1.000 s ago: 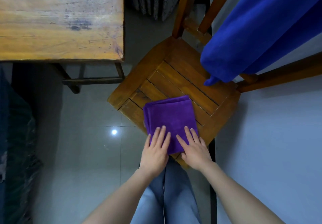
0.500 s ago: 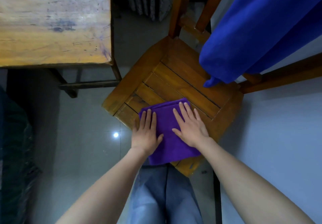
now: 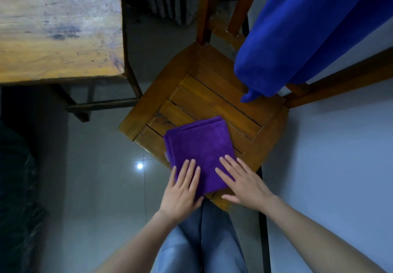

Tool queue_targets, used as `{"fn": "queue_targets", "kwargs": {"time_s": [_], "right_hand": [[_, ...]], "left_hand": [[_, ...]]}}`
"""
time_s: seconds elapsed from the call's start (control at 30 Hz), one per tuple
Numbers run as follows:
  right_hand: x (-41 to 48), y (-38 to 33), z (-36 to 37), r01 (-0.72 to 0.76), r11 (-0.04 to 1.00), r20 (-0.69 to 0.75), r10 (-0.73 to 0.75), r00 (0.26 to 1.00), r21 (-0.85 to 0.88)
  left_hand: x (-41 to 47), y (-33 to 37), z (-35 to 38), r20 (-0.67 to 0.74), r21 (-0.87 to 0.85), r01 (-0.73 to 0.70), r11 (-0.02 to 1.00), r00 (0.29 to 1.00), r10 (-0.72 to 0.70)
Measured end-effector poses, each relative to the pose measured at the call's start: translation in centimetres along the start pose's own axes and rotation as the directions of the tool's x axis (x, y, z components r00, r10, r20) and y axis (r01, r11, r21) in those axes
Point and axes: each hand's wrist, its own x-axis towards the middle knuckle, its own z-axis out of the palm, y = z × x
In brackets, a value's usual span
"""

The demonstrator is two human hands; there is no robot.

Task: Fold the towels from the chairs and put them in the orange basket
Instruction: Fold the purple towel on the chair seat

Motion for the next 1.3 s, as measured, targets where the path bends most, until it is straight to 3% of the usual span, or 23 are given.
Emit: {"fn": "queue_targets", "kwargs": {"time_s": [0.1, 0.23, 0.53, 0.73, 0.87, 1.07, 1.3], "right_hand": [[-0.1, 0.1, 1.3, -0.037, 0.999, 0.03, 0.035, 0.999, 0.04], [0.8, -0.2, 1.5, -0.046, 0.998, -0.041, 0.047, 0.998, 0.04], [0.6, -0.5, 1.2, 0.013, 0.999, -0.216, -0.003, 0.976, 0.043], [-0.6, 0.1, -1.1, 0.026, 1.0, -0.341, -0.026, 0.94, -0.005], [-2.7, 0.3, -3.6, 0.056, 0.998, -0.504, -0.06, 0.861, -0.023], [-5.8, 0.8, -11.4, -0.047, 0.994, -0.649, -0.028, 0.76, -0.098], [-11.0, 2.7, -23.0, 0.001, 0.972, -0.642, -0.154, 0.751, -0.233]], "left_hand": [[-0.3, 0.8, 1.3, 0.036, -0.014, 0.053, 0.999, 0.998, -0.052], [0.1, 0.7, 1.3, 0.002, -0.028, 0.091, 0.995, 0.996, -0.091], [0.7, -0.1, 1.6, -0.212, 0.002, 0.001, 1.0, 0.977, -0.001], [1.2, 0.1, -0.5, -0.21, -0.103, -0.064, 0.993, 0.977, 0.041], [0.4, 0.9, -4.2, -0.229, -0.068, -0.12, 0.99, 0.968, 0.102], [0.1, 2.5, -14.4, -0.341, 0.01, -0.143, 0.99, 0.93, 0.138], [-1.5, 4.6, -26.4, -0.399, 0.177, -0.133, 0.975, 0.896, 0.194]]}}
